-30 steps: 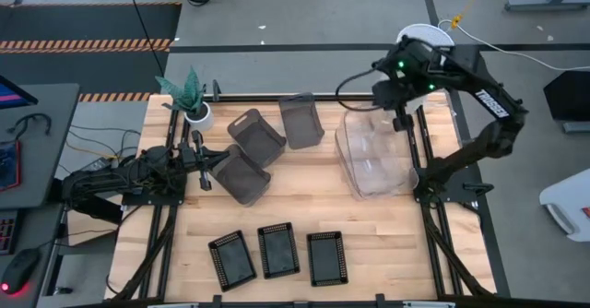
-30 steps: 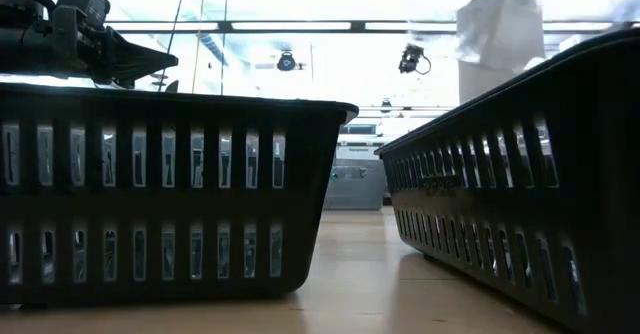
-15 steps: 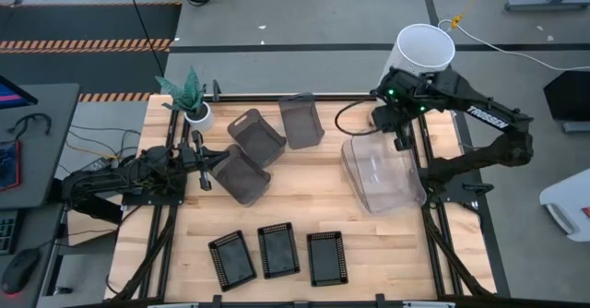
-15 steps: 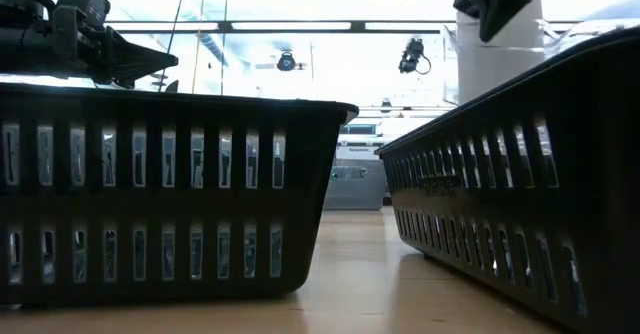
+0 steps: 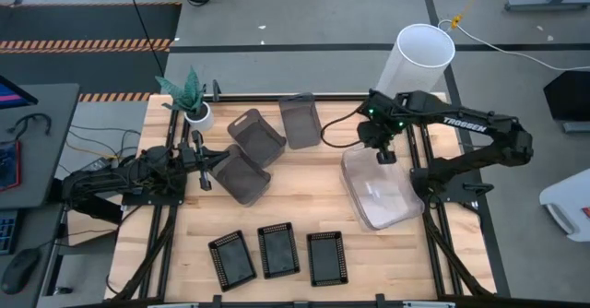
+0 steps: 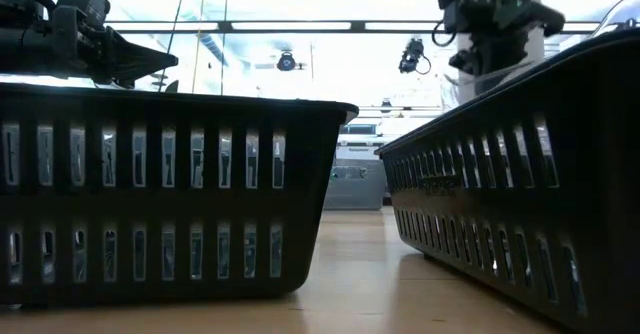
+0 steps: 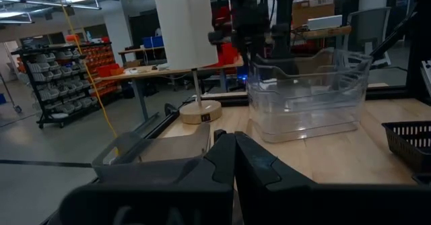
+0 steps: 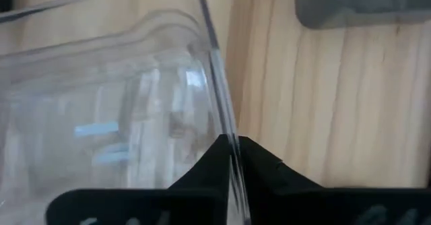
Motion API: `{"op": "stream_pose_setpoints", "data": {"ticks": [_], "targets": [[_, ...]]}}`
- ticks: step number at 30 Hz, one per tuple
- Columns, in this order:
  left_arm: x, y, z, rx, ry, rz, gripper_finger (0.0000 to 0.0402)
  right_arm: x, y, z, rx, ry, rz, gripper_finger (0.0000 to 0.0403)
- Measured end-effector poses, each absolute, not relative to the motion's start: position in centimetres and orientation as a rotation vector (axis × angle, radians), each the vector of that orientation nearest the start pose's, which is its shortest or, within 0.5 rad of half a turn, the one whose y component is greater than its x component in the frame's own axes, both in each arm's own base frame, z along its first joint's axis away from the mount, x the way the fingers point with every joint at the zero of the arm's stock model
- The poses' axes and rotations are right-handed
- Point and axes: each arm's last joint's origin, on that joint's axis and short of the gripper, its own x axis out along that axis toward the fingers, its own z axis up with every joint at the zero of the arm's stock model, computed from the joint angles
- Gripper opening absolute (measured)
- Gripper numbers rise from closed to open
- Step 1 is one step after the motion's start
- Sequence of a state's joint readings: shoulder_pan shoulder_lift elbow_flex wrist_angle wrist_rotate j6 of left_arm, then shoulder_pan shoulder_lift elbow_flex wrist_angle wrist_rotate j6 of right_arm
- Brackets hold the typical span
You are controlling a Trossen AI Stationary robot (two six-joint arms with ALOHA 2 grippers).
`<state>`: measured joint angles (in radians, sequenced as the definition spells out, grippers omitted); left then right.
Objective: Stack baskets by color
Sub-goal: Stack the left transparent bin on the right transparent bin, then adjust the stacked transparent bin
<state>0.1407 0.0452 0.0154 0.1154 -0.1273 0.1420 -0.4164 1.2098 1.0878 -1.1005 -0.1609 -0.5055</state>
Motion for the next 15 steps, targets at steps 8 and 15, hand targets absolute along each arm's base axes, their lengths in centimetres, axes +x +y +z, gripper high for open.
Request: {"op": "stream_pose_setpoints", "data": {"ticks": [8, 15], "targets": [[9.8, 1.8, 17.6, 0.141, -0.066, 0.274, 0.0007, 19.6, -8.2, 26.8, -0.030, 1.205, -0.016, 0.0126], [9.8, 1.8, 17.6, 0.141, -0.067, 0.274, 0.0007, 20.3, -8.6, 30.8, -0.050, 1.103, -0.139, 0.0171]]}}
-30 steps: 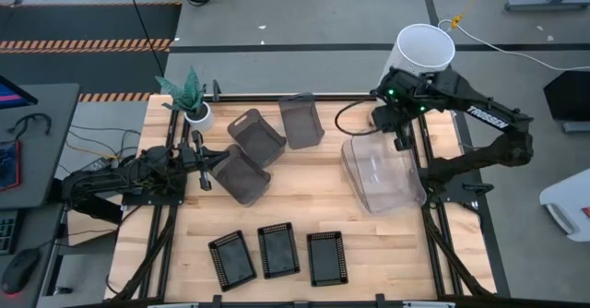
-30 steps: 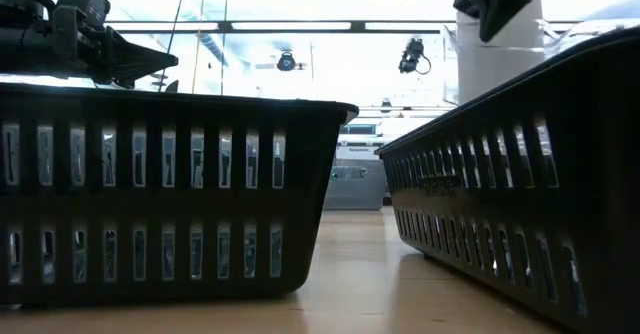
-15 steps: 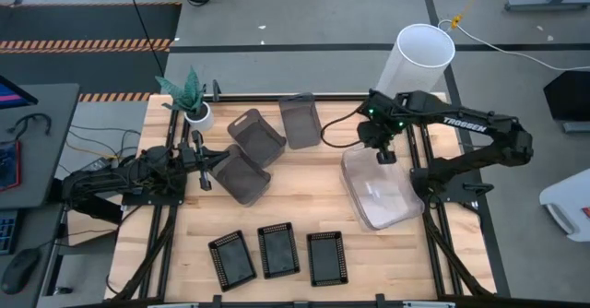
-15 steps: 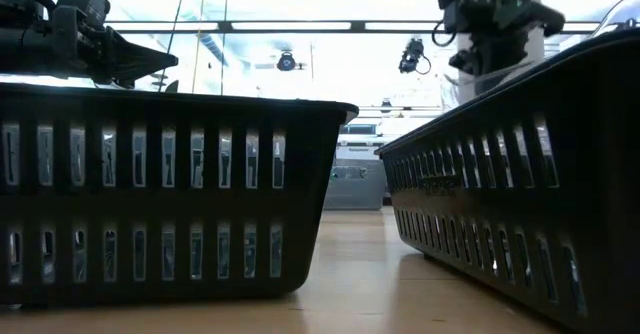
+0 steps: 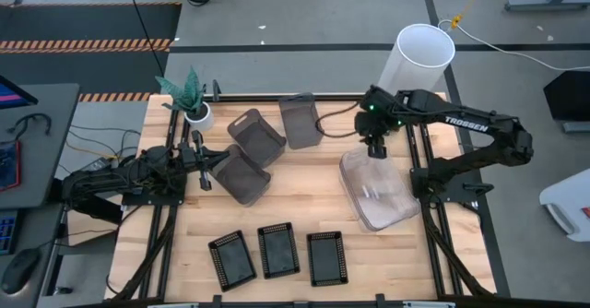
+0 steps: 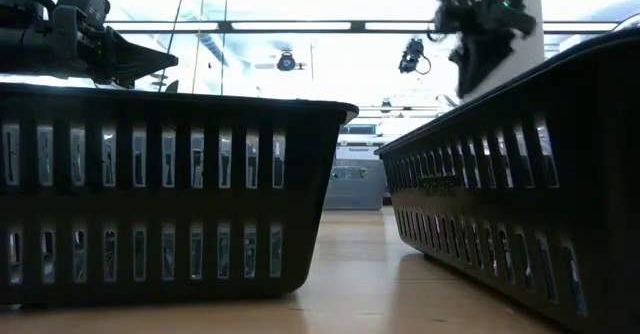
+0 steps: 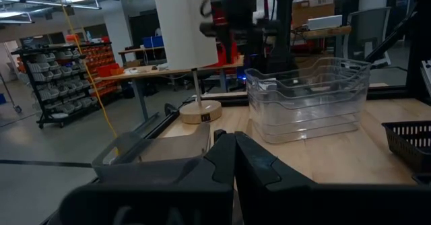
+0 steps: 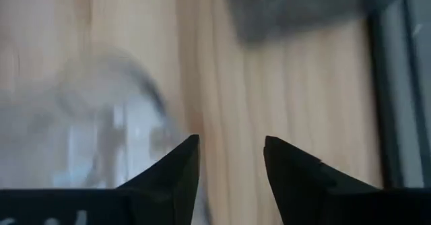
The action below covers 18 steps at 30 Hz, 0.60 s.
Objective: Stack baskets by color
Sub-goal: Adjust the stacked transparent bin
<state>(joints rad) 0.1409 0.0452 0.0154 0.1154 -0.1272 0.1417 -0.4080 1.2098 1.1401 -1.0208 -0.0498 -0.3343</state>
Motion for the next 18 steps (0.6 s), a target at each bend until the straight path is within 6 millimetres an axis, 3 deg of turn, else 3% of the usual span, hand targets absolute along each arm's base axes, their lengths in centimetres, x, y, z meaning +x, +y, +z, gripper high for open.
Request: {"op": "stream_pose_setpoints", "data": {"ticks": [9, 18], "targets": [[9.8, 1.8, 17.6, 0.141, -0.066, 0.274, 0.0007, 23.2, -9.7, 33.7, -0.032, 0.660, -0.216, 0.0170], [9.8, 1.8, 17.6, 0.141, -0.067, 0.274, 0.0007, 23.0, -6.8, 31.0, 0.062, 0.491, -0.104, 0.0169]]}}
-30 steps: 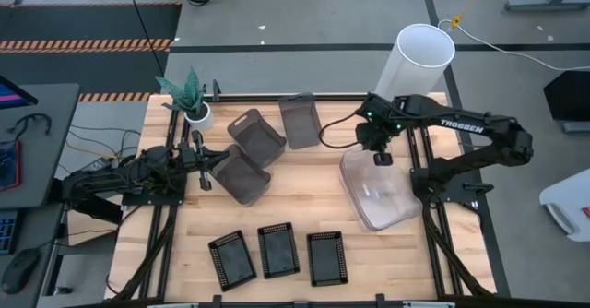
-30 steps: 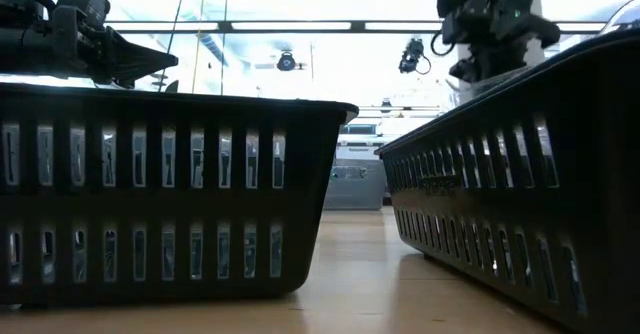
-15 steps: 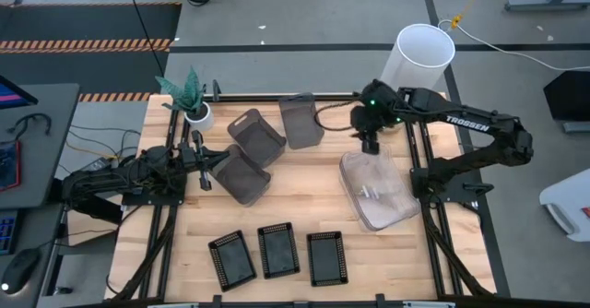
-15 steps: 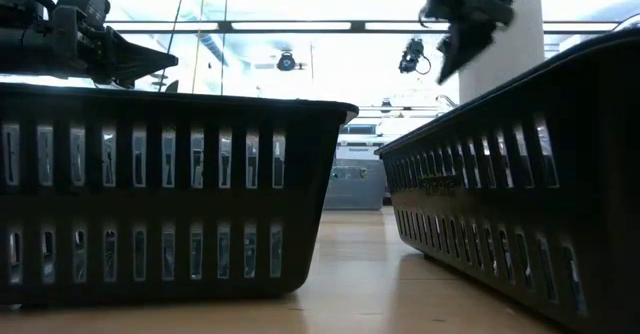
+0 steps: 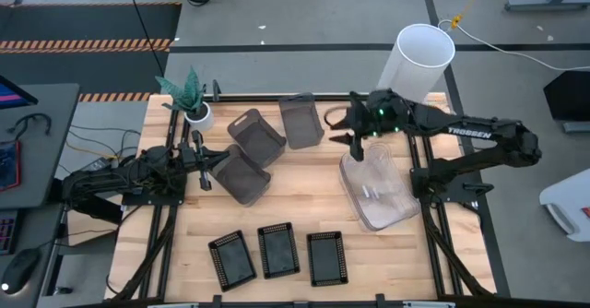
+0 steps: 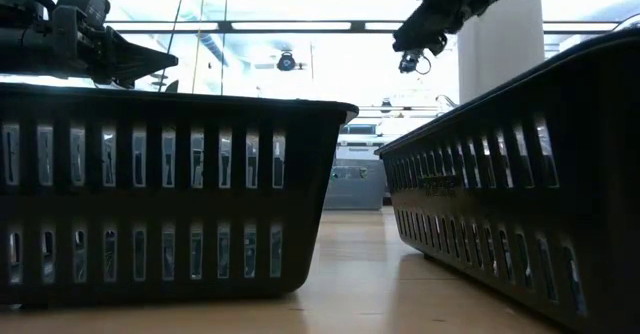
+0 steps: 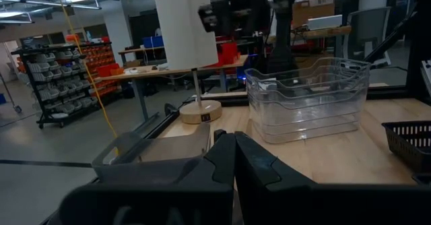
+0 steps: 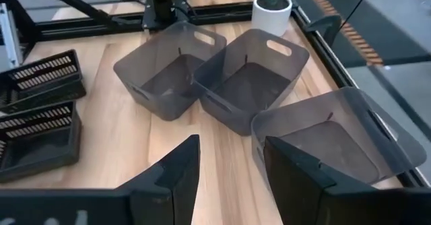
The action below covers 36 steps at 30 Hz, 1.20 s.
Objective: Stack baskets by color
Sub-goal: Adjust the stacked transparent bin
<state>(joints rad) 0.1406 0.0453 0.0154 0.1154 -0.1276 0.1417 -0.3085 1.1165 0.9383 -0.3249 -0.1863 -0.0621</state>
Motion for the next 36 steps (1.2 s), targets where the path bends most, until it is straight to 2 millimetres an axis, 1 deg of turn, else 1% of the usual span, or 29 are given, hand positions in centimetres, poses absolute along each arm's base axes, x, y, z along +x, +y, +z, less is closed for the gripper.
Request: {"op": "stream_pose_setpoints", "data": {"ticks": [6, 10, 13, 16, 19, 21, 23, 27, 30, 32, 34, 36], "targets": [[9.8, 1.8, 17.6, 0.142, -0.066, 0.274, 0.0007, 21.2, -4.7, 28.9, 0.067, 0.392, -0.152, 0.0169], [9.8, 1.8, 17.6, 0.142, -0.066, 0.274, 0.0007, 20.0, -3.5, 27.8, 0.092, 0.335, -0.121, 0.0169], [9.8, 1.8, 17.6, 0.142, -0.067, 0.274, 0.0007, 19.2, -2.7, 27.1, 0.137, 0.361, -0.133, 0.0169], [9.8, 1.8, 17.6, 0.142, -0.067, 0.273, 0.0007, 19.0, -1.5, 26.6, 0.164, 0.414, -0.135, 0.0169], [9.8, 1.8, 17.6, 0.141, -0.066, 0.274, 0.0007, 19.4, -0.1, 26.2, 0.151, 0.432, -0.112, 0.0169], [9.8, 1.8, 17.6, 0.142, -0.067, 0.273, 0.0007, 19.9, 1.0, 26.2, 0.149, 0.412, -0.085, 0.0169], [9.8, 1.8, 17.6, 0.142, -0.066, 0.274, 0.0007, 20.7, 1.9, 25.8, 0.155, 0.412, -0.069, 0.0169], [9.8, 1.8, 17.6, 0.142, -0.066, 0.273, 0.0007, 22.5, 3.6, 24.9, 0.165, 0.481, -0.037, 0.0169], [9.8, 1.8, 17.6, 0.142, -0.067, 0.274, 0.0007, 23.8, 4.7, 25.2, 0.162, 0.511, -0.011, 0.0169], [9.8, 1.8, 17.6, 0.142, -0.067, 0.274, 0.0007, 24.5, 5.4, 25.8, 0.156, 0.515, 0.011, 0.0169], [9.8, 1.8, 17.6, 0.141, -0.067, 0.274, 0.0007, 24.9, 6.1, 26.6, 0.143, 0.517, 0.035, 0.0169], [9.8, 1.8, 17.6, 0.141, -0.067, 0.274, 0.0007, 24.9, 6.9, 27.2, 0.100, 0.498, 0.078, 0.0169]]}}
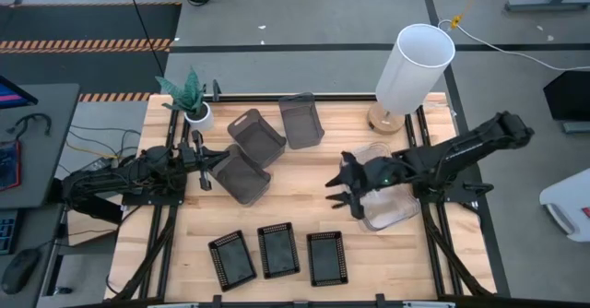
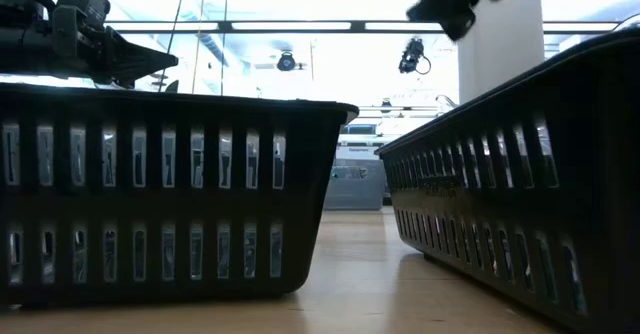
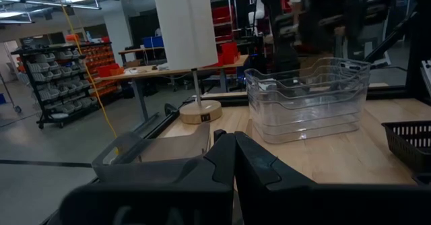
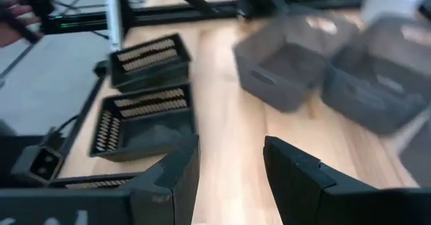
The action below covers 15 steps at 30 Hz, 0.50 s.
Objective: Stack baskets by color
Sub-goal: Adjust the stacked transparent bin
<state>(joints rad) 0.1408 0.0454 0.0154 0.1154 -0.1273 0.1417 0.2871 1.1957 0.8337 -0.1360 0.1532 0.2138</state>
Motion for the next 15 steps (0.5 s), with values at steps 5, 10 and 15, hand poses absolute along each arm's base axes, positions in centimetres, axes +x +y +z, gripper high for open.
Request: {"op": "stream_pose_setpoints", "data": {"ticks": [5, 10, 15], "targets": [[9.8, 1.8, 17.6, 0.142, -0.067, 0.274, 0.0007, 23.2, 8.0, 28.8, 0.011, 0.391, 0.090, 0.0169], [9.8, 1.8, 17.6, 0.101, -0.072, 0.272, 0.0007, 20.7, 8.0, 28.0, 0.012, 0.333, 0.127, 0.0169], [9.8, 1.7, 17.6, -0.186, -0.111, 0.258, 0.0007, 18.2, 7.3, 26.0, 0.053, 0.245, 0.176, 0.0169]]}}
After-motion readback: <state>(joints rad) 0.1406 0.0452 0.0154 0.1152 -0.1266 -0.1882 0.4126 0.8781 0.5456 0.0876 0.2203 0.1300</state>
